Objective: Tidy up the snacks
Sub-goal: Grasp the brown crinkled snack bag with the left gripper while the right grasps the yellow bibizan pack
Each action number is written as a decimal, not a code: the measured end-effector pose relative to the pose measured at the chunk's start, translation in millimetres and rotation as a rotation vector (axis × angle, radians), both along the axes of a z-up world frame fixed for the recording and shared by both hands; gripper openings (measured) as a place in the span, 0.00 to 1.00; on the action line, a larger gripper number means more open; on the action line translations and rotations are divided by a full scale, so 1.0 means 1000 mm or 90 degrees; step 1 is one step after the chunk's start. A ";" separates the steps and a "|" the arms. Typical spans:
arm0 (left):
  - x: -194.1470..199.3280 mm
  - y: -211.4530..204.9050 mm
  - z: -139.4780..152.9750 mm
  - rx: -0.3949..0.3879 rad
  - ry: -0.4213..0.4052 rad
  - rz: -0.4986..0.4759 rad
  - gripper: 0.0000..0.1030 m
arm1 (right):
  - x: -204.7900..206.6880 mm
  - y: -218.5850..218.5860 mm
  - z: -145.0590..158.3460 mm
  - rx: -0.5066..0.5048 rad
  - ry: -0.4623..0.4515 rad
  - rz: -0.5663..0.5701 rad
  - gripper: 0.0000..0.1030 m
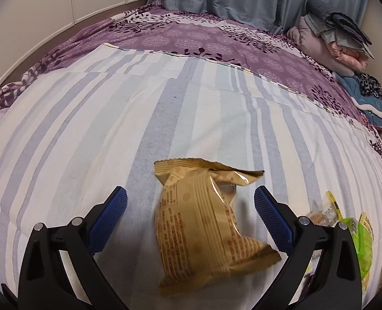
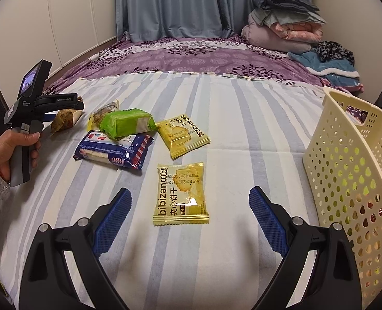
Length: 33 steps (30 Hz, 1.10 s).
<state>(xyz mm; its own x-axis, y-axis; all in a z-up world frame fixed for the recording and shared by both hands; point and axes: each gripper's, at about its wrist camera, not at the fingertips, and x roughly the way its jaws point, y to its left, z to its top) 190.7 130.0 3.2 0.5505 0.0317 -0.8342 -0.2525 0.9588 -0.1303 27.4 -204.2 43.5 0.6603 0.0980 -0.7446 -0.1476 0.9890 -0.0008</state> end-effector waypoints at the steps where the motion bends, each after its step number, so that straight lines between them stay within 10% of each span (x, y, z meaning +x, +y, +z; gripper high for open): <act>1: 0.001 0.000 -0.001 0.001 -0.001 0.000 0.97 | 0.001 0.001 -0.001 -0.001 0.001 0.001 0.89; 10: 0.005 -0.002 -0.005 0.025 -0.013 -0.003 0.97 | 0.014 0.006 -0.009 0.000 0.012 0.000 0.89; 21: -0.009 0.008 0.000 0.002 -0.042 0.011 0.63 | 0.021 0.005 -0.019 -0.002 0.026 -0.010 0.89; 33: -0.036 0.009 0.026 -0.030 -0.093 0.008 0.55 | 0.027 0.002 -0.025 0.026 0.046 -0.012 0.89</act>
<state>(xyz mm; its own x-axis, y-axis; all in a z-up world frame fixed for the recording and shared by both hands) 154.9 139.0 29.1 0.6659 0.0019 -0.7460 -0.2399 0.9474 -0.2117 54.7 -202.1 18.5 0.6072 0.1176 -0.7858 -0.1273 0.9906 0.0499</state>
